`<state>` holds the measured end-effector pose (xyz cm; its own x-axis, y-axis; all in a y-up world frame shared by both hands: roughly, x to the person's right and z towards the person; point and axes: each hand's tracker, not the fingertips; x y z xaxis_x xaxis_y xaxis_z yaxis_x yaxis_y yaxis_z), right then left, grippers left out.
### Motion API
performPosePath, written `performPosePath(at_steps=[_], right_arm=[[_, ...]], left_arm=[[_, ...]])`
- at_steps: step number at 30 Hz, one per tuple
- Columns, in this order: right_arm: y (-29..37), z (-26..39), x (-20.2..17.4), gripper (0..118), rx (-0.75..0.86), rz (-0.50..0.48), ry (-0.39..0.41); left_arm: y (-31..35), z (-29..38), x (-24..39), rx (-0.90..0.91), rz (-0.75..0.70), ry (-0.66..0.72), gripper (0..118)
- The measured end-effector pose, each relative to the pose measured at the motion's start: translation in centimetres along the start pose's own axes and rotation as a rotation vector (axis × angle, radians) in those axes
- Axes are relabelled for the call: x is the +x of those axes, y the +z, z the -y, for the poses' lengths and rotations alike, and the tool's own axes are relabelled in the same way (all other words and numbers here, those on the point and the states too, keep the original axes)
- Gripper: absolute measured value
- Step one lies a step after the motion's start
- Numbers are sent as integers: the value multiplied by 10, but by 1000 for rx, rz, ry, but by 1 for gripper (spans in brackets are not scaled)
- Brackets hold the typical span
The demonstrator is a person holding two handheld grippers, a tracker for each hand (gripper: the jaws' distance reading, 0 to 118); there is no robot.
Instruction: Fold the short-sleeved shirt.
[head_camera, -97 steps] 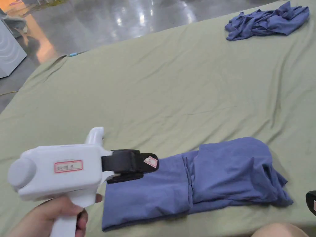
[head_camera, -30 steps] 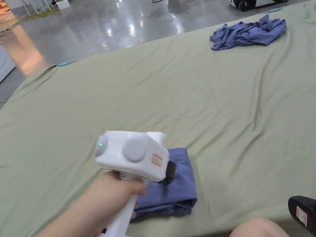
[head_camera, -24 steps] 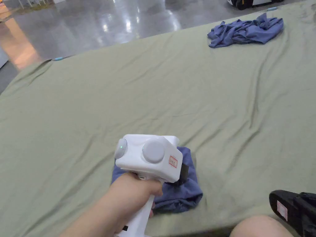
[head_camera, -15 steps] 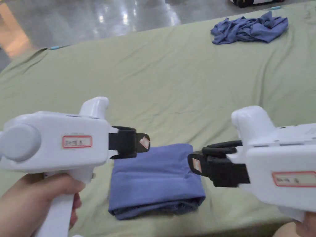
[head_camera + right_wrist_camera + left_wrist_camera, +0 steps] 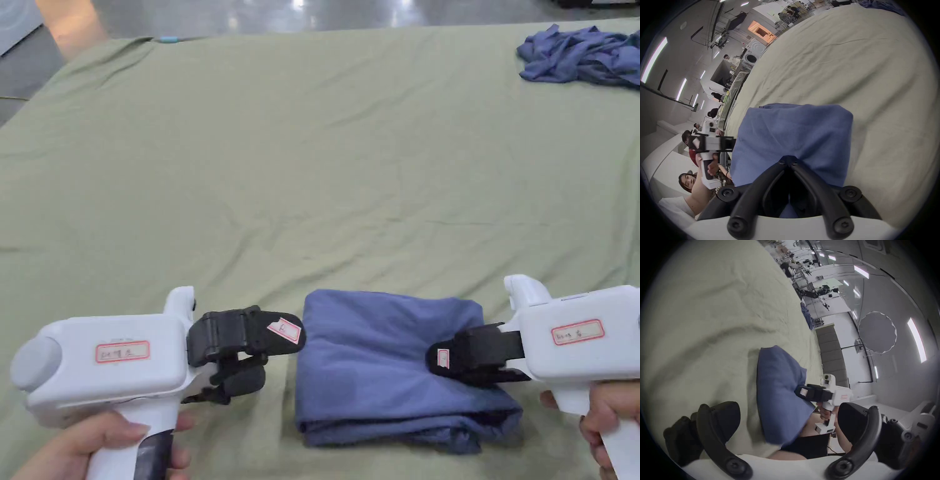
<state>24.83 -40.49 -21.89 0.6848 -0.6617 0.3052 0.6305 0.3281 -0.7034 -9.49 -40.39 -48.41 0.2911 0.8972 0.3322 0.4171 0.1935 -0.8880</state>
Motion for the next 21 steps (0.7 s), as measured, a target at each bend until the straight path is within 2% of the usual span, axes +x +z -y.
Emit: performPosePath(at_steps=[3, 5, 6, 7, 8, 9, 11, 13, 14, 16, 18, 19, 21], right_arm=[[3, 2, -4, 3, 8, 13, 2], [9, 2, -8, 3, 20, 20, 5], [12, 6, -19, 3, 46, 16, 5], [17, 7, -22, 3, 74, -3, -5], [22, 8, -25, 3, 98, -36, -11], [28, 10, -33, 3, 114, -61, -15], [40, 15, -49, 3, 143, -78, 11], [53, 20, -62, 3, 164, -112, 69], [57, 24, -66, 3, 170, -125, 72], [61, 36, -77, 3, 190, -188, 38], [59, 51, -86, 3, 187, -262, 38], [58, 57, -92, 3, 187, -258, 52], [53, 67, -102, 3, 167, -243, 85]], left_arm=[[-49, -16, -8, -50, -37, 28, 118], [-72, -17, 7, -78, 17, -56, 118], [-78, -19, 20, -107, -47, -123, 99], [-81, -19, 31, -84, -171, -219, 16], [-80, -23, 32, -110, -203, -262, 17], [-77, -25, 33, -141, -170, -199, 17], [-46, -35, 38, -157, -242, -225, 17], [31, -39, 31, -108, -390, -309, 17], [60, -48, 28, -97, -445, -328, 17], [123, -71, 22, -60, -699, -366, 17], [170, -94, 26, -78, -1065, -491, 17], [192, -107, 18, -92, -1223, -502, 17], [223, -145, -17, -115, -1433, -444, 17]])
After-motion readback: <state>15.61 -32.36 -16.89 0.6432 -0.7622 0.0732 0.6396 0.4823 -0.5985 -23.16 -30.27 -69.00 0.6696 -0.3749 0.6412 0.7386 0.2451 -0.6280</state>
